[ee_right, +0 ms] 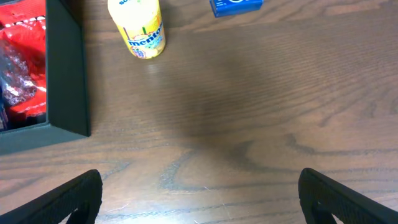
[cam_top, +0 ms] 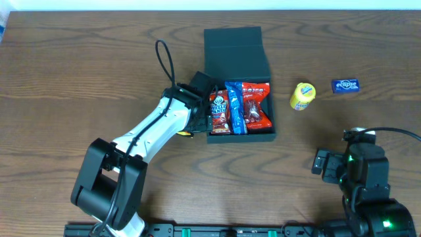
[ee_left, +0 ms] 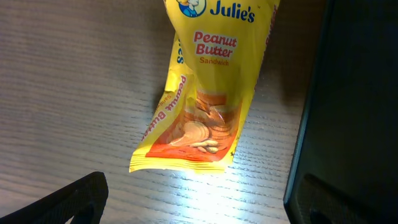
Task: Pack container
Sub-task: 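Grasp the yellow Julie's peanut butter packet with the left gripper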
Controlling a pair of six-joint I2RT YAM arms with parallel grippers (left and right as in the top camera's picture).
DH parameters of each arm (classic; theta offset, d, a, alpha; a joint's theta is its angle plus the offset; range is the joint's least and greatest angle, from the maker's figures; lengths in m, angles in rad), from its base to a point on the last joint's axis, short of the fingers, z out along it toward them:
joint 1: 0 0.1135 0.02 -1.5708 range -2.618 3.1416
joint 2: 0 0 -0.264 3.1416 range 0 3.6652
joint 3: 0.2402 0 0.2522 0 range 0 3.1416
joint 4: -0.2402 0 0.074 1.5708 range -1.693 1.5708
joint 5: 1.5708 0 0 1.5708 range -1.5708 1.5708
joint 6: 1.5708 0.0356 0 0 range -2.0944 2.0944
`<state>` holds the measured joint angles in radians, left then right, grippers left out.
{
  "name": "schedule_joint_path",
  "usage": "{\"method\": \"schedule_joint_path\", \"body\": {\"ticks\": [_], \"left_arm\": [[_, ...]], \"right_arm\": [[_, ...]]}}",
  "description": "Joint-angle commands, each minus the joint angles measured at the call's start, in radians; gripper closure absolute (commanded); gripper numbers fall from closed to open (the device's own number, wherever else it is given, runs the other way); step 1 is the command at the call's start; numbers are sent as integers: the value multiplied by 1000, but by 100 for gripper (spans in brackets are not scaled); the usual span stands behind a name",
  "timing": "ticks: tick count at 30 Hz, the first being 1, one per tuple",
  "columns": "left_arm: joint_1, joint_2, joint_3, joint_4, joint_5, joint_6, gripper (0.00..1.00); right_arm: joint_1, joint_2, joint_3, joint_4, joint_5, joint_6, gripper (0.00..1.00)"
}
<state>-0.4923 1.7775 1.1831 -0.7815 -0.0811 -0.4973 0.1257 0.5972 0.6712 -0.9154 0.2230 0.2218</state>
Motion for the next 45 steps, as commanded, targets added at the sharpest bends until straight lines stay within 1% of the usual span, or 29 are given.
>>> {"method": "schedule_joint_path", "body": {"ticks": [1,5,6,9,11,17,34,45], "left_arm": [[-1,14,33,-1,18,16,4],[6,14,38,8,-30,58,4],[9,14,38,13,-37,86,5],[24,16,38,43,-39,233,5],[34,16,38,50,-47,267,5],[76,18,30,55,-64,266,5],[90,118,29,154,-24,273,5],[93,185,29,174,-14,273,4]], "right_arm": [[-8,-2,0,2,5,-10,1],[-8,-2,0,2,5,-9,1],[-8,-2,0,2,5,-9,1],[-8,-2,0,2,5,-9,1],[-8,-2,0,2,5,-10,1],[-8,-2,0,2,5,-9,1],[-8,-2,0,2,5,-9,1],[-8,-2,0,2,5,-9,1]]}}
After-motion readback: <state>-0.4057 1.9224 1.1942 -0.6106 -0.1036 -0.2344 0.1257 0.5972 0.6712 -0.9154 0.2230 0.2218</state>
